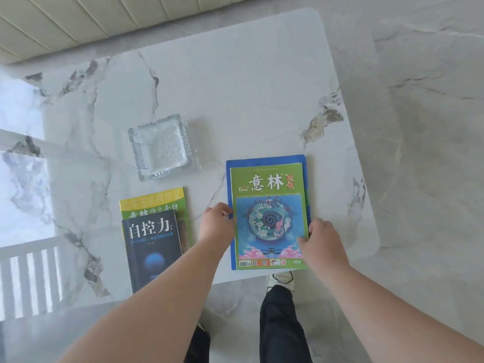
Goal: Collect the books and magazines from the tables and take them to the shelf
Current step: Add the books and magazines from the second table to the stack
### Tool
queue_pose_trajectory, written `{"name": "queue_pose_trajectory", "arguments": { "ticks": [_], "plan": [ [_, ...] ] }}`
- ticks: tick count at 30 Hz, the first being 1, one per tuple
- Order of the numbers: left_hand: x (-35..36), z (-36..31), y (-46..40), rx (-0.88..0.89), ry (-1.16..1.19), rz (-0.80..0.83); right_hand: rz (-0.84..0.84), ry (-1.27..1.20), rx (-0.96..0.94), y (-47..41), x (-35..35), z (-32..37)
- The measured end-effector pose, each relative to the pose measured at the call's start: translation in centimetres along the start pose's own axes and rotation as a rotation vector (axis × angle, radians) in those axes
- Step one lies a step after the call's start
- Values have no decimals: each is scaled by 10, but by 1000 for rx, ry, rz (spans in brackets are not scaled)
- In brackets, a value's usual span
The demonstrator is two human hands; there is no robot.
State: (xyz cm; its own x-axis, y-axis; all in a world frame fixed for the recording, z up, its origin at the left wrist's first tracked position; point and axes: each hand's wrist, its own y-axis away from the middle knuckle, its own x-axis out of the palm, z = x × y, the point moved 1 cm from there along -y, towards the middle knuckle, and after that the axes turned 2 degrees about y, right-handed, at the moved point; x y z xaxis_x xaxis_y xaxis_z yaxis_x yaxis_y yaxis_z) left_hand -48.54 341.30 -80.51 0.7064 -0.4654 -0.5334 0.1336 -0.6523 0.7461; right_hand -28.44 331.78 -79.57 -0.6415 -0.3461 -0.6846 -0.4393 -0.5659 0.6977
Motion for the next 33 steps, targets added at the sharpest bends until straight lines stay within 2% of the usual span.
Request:
{"name": "queue_pose_trajectory", "arguments": {
  "ticks": [3, 5, 7, 10, 13, 15, 18, 22, 25, 27, 29, 33],
  "plan": [
    [3, 2, -1, -46, 13, 34, -52, -126, 63, -6, -3, 0],
    [6, 3, -2, -80, 1, 42, 10, -238, 113, -13, -4, 2],
    [6, 4, -4, -101, 19, 40, 50, -218, 99, -18, -2, 4],
    [-2, 8, -2, -116, 79, 51, -75, -155, 80, -14, -4, 14],
    [-30, 23, 3, -107, 175, 22, -220, -139, -74, 5, 2, 44],
    [-57, 39, 6, -92, 235, 7, -121, -241, -177, 22, 16, 74],
    [-104, 74, 6, -70, 208, -59, 154, -331, -217, 47, 58, 121],
    [-161, 135, 0, -156, 172, -222, 316, -299, -213, 71, 116, 168],
    [-183, 180, -7, -317, 178, -230, 320, -253, -157, 82, 148, 187],
    [-184, 196, -10, -371, 339, -143, 273, -253, -96, 84, 160, 191],
    [-181, 205, -13, -364, 458, -73, 231, -302, -39, 85, 168, 194],
    [-180, 213, -20, -313, 422, 12, 233, -446, 50, 87, 173, 198]
  ]
}}
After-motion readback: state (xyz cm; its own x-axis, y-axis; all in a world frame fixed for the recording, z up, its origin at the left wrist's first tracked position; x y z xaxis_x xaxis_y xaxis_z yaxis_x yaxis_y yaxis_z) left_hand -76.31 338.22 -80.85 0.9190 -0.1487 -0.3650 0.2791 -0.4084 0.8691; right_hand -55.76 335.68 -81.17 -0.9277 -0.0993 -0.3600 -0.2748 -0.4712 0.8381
